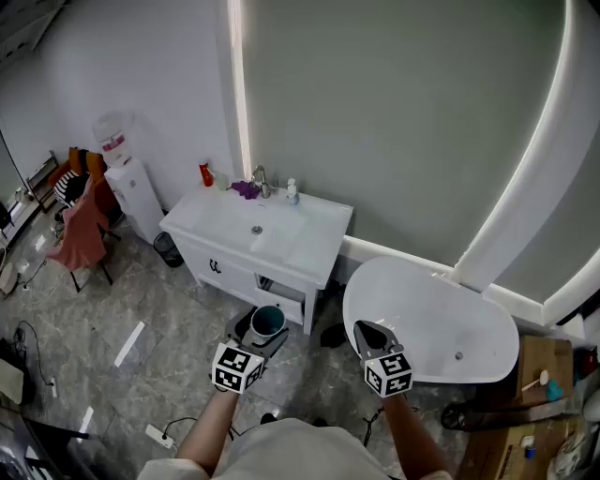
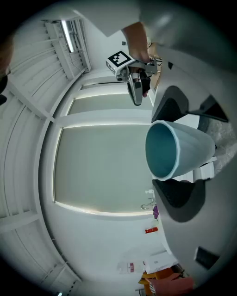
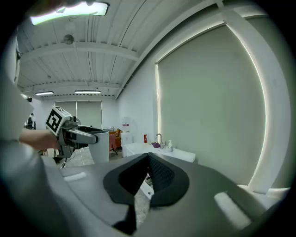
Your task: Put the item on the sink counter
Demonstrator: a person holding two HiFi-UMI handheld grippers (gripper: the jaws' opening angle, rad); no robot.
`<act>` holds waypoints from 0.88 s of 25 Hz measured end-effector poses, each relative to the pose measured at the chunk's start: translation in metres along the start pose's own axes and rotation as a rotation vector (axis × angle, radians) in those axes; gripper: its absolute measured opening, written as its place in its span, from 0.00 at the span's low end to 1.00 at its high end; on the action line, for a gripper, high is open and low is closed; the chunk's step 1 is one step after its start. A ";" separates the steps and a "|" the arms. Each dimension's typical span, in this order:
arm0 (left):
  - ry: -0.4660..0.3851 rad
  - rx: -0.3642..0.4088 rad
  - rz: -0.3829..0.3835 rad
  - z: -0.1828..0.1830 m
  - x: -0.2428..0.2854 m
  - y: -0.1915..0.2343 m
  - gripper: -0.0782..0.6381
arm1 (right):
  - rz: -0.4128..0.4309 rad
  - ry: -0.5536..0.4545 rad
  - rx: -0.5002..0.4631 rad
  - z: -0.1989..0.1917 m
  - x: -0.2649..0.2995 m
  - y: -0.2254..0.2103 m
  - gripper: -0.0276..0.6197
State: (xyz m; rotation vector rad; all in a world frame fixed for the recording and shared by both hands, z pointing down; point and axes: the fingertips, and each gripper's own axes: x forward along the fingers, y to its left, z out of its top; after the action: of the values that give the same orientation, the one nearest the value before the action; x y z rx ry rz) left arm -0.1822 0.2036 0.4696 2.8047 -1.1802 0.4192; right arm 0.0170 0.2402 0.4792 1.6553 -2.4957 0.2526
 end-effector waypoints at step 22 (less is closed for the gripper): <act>-0.004 0.000 0.040 0.000 0.012 -0.041 0.64 | 0.038 0.005 0.002 -0.014 -0.020 -0.031 0.06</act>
State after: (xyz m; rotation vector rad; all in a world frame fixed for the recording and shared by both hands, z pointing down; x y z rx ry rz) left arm -0.1453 0.2240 0.4746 2.7867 -1.2396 0.4166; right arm 0.0533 0.2491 0.4910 1.6077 -2.5259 0.2636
